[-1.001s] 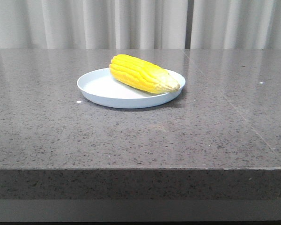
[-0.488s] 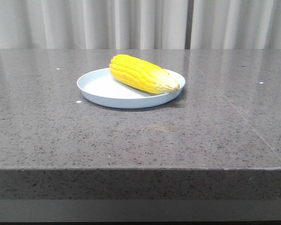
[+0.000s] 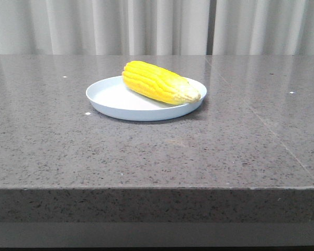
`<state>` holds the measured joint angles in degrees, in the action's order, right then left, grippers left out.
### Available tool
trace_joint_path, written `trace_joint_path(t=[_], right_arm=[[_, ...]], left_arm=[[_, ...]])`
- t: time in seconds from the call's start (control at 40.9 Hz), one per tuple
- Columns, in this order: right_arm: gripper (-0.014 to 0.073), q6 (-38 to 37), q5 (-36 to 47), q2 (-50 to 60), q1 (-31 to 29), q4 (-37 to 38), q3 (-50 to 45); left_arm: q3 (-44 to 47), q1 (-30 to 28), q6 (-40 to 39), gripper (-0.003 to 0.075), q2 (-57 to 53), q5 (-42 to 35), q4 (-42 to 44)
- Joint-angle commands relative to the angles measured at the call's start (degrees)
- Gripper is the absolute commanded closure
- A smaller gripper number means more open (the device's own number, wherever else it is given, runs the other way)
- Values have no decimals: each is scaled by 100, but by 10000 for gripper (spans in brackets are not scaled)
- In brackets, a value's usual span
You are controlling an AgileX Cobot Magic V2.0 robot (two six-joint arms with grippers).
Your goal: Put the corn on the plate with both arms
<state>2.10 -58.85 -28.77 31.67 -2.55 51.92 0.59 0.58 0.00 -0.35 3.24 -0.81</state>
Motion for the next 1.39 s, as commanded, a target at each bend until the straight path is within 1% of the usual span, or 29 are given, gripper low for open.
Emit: trace_joint_path(t=[0.0, 0.244, 0.44, 0.586, 1.368], right_arm=[[680, 53, 411, -32, -6, 56, 130], [680, 53, 412, -32, -6, 56, 130], [680, 53, 412, -32, -6, 56, 130], [680, 53, 412, -32, -6, 56, 130], [680, 53, 412, -32, -6, 56, 130]], left_arm=[[135, 25, 0, 741, -98, -795, -51], [121, 177, 0, 741, -98, -888, 329], [121, 177, 0, 741, -98, -869, 329], [121, 324, 0, 741, -98, -869, 329], [121, 327, 0, 741, -98, -869, 329]])
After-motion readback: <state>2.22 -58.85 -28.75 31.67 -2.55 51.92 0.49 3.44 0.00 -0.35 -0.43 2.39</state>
